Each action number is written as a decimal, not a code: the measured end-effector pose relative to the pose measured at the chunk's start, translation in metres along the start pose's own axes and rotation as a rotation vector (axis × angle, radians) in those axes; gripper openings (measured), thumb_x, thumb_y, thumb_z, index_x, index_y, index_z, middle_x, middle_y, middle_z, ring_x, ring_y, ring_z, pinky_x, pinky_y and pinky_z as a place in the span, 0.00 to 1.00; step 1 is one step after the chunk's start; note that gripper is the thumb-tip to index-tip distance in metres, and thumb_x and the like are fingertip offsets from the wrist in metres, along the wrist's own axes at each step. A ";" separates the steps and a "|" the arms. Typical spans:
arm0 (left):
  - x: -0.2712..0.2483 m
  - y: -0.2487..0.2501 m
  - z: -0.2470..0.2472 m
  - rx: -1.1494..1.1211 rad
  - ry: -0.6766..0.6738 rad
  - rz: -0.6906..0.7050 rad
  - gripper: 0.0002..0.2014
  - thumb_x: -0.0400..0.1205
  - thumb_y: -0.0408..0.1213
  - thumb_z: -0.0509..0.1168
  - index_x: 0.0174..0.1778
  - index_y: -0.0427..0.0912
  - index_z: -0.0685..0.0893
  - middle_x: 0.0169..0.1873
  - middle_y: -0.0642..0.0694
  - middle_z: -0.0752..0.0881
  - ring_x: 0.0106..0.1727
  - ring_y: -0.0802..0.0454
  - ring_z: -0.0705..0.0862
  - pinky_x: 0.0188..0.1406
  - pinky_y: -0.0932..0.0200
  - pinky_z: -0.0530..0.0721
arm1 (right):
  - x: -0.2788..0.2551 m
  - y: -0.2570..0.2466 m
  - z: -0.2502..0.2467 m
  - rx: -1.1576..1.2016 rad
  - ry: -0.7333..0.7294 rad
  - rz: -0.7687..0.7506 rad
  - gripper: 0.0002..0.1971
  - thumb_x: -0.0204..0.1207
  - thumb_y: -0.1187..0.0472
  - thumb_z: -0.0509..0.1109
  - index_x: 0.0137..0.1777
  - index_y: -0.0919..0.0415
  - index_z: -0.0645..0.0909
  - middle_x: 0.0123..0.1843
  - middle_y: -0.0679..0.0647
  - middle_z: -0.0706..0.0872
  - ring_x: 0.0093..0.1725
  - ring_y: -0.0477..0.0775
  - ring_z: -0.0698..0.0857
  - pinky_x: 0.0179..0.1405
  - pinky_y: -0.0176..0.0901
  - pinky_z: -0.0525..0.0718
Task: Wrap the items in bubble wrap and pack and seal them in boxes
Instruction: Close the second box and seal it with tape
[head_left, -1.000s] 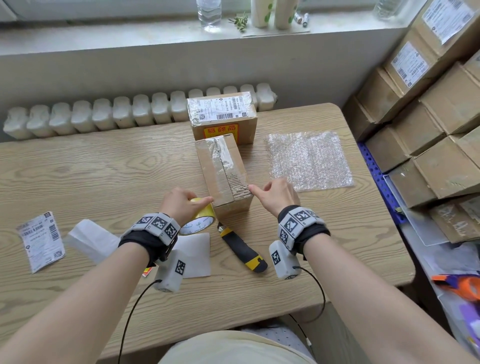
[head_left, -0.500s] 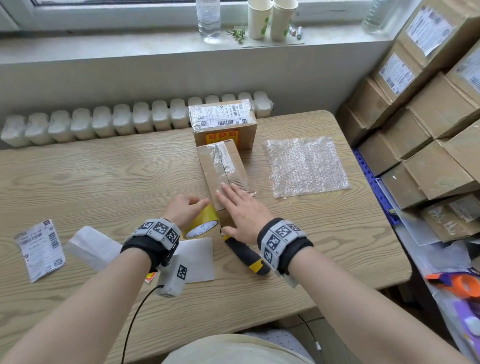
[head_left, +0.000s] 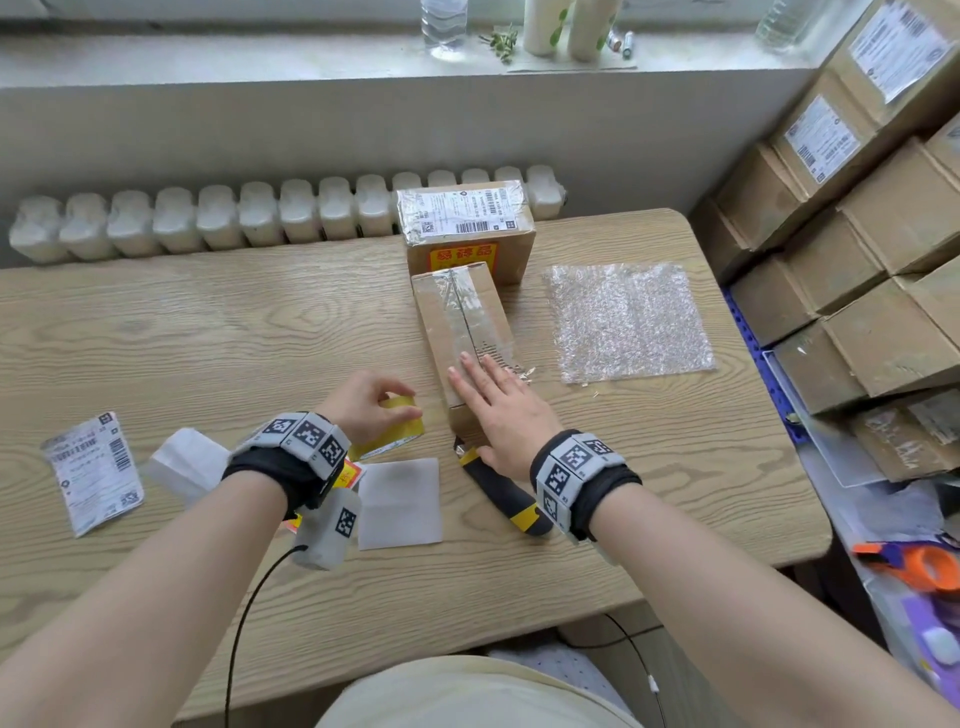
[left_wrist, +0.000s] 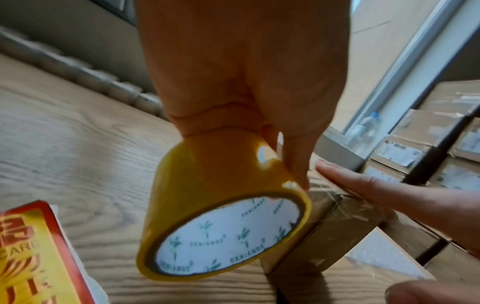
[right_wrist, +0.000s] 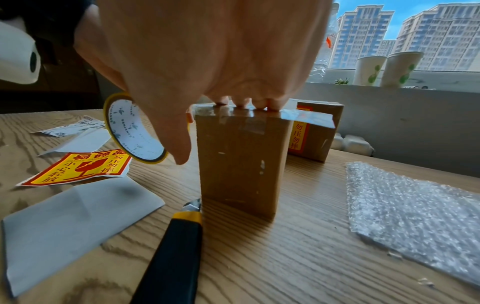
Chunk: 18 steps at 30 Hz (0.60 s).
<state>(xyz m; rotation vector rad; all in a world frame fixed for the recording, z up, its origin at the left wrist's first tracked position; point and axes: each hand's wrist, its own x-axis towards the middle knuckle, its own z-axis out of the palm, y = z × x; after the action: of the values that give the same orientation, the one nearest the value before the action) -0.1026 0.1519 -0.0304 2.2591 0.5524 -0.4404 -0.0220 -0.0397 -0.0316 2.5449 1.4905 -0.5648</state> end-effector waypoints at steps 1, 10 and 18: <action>0.001 0.001 0.001 0.033 -0.005 -0.022 0.18 0.78 0.46 0.70 0.62 0.43 0.85 0.60 0.47 0.85 0.62 0.50 0.81 0.54 0.65 0.72 | 0.000 -0.001 0.000 0.002 0.000 0.003 0.50 0.76 0.53 0.69 0.83 0.54 0.31 0.85 0.55 0.33 0.84 0.57 0.38 0.82 0.49 0.40; 0.003 -0.009 -0.001 -0.038 -0.023 -0.008 0.11 0.74 0.47 0.74 0.48 0.50 0.84 0.48 0.47 0.83 0.58 0.51 0.80 0.54 0.56 0.75 | -0.005 -0.001 -0.002 0.064 0.064 0.024 0.47 0.78 0.51 0.67 0.84 0.56 0.36 0.85 0.54 0.34 0.84 0.54 0.38 0.80 0.45 0.38; -0.002 -0.014 -0.009 -0.139 -0.001 0.028 0.08 0.73 0.46 0.75 0.43 0.55 0.83 0.37 0.51 0.80 0.41 0.56 0.76 0.43 0.60 0.73 | -0.028 -0.020 0.011 0.228 0.507 0.044 0.22 0.64 0.61 0.79 0.58 0.65 0.81 0.62 0.62 0.81 0.58 0.61 0.83 0.51 0.52 0.85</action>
<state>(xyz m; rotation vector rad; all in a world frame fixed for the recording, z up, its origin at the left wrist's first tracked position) -0.1104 0.1668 -0.0324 2.1307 0.5342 -0.3780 -0.0548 -0.0557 -0.0293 3.0547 1.5783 -0.0806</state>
